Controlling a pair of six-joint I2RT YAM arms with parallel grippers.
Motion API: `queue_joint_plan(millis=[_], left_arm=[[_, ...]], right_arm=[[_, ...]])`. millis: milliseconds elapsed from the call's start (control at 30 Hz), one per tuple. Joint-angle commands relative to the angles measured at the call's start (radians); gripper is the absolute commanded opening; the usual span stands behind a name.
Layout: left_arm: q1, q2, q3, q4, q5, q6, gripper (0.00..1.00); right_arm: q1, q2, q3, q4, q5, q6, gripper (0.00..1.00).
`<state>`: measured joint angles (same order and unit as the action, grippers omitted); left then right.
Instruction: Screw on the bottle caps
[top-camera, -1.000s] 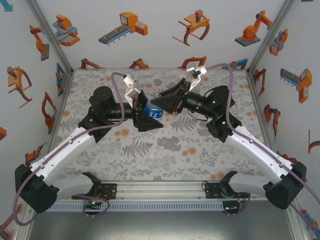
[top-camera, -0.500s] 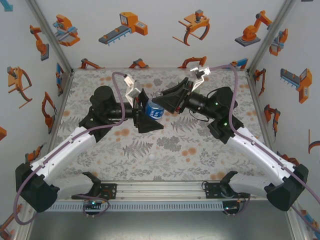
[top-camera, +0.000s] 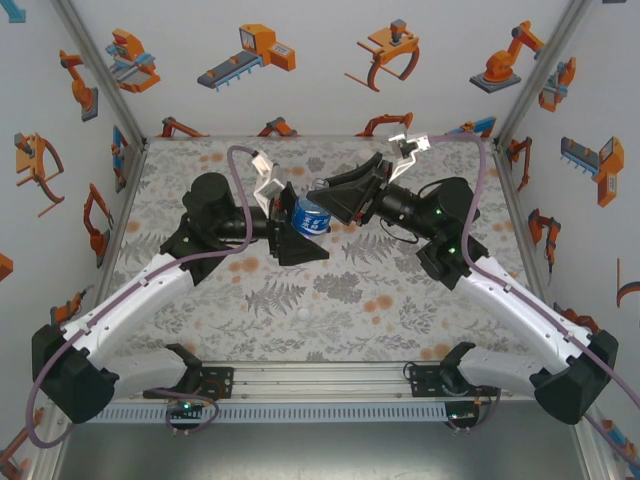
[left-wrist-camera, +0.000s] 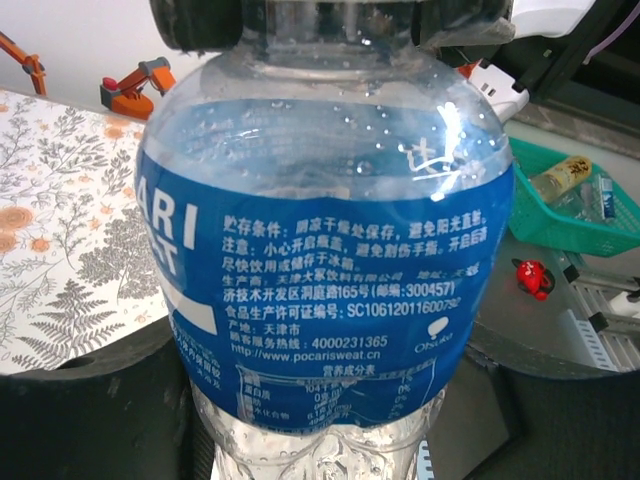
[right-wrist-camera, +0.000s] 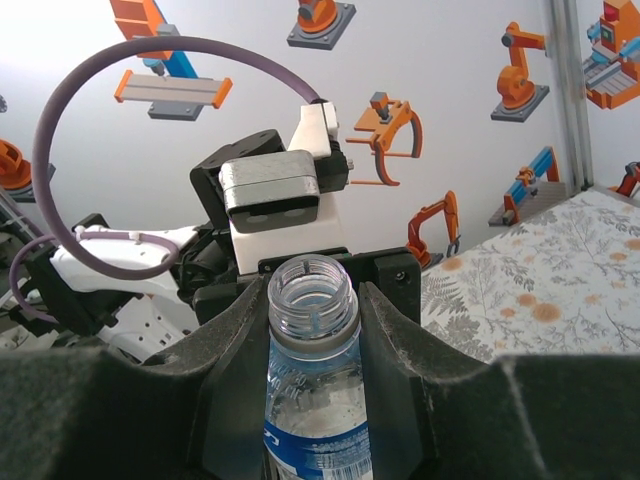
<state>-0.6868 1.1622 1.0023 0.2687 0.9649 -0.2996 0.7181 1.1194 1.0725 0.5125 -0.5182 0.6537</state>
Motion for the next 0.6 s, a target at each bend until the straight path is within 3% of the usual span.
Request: queue_joint_plan(millis=[0,67,267,400,567], left_arm=[[0.000,-0.034,0.028,-0.071,-0.029,0.062,0.47],[0.004,-0.046,0.042,-0.146,-0.058,0.114,0.45],[0.053,-0.073,0.112,-0.402,-0.140,0.285,0.34],[0.150,-0.075,0.143,-0.494,-0.140,0.318,0.20],[0.298,-0.072,0.171,-0.547,-0.115,0.321,0.00]], right_arm=[[0.006,-0.043,0.007,-0.015,0.033,-0.035,0.46],[0.006,-0.060,0.016,-0.075,0.059,-0.066,0.54],[0.006,-0.099,0.038,-0.196,0.113,-0.115,0.56],[0.006,-0.100,0.054,-0.298,0.133,-0.140,0.56],[0.057,-0.088,0.096,-0.521,0.259,-0.201,0.53]])
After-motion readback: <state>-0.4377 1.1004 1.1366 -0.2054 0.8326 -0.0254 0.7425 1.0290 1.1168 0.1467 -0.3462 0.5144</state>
